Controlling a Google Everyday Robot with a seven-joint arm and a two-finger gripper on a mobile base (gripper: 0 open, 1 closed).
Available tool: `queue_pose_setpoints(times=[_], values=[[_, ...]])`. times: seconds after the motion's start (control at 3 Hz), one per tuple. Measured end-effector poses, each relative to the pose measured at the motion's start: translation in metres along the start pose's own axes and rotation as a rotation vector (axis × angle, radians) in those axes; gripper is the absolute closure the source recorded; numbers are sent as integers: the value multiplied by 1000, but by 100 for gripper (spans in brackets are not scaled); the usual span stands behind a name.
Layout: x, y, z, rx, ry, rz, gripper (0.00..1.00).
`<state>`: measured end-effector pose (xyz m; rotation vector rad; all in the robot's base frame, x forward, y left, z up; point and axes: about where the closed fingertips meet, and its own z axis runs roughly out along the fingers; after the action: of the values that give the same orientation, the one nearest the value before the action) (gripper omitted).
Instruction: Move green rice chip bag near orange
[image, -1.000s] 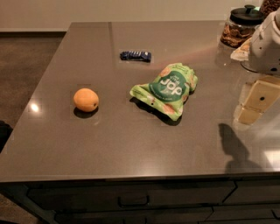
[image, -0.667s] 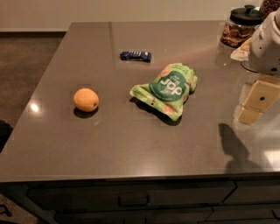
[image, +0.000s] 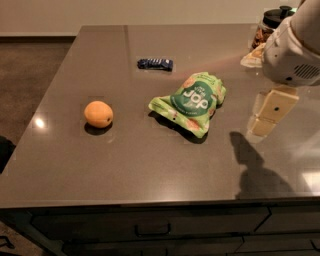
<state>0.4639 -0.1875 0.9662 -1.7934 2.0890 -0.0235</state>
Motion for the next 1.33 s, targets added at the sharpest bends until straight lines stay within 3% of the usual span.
queue_pose_setpoints(times=[0.33, 0.67, 1.0, 1.33], values=[[-12, -12, 19, 6, -48, -62, 0], [-24, -27, 55, -6, -58, -167, 0], [-31, -48, 90, -19, -34, -307, 0], [-36, -62, 106, -22, -17, -402, 0]])
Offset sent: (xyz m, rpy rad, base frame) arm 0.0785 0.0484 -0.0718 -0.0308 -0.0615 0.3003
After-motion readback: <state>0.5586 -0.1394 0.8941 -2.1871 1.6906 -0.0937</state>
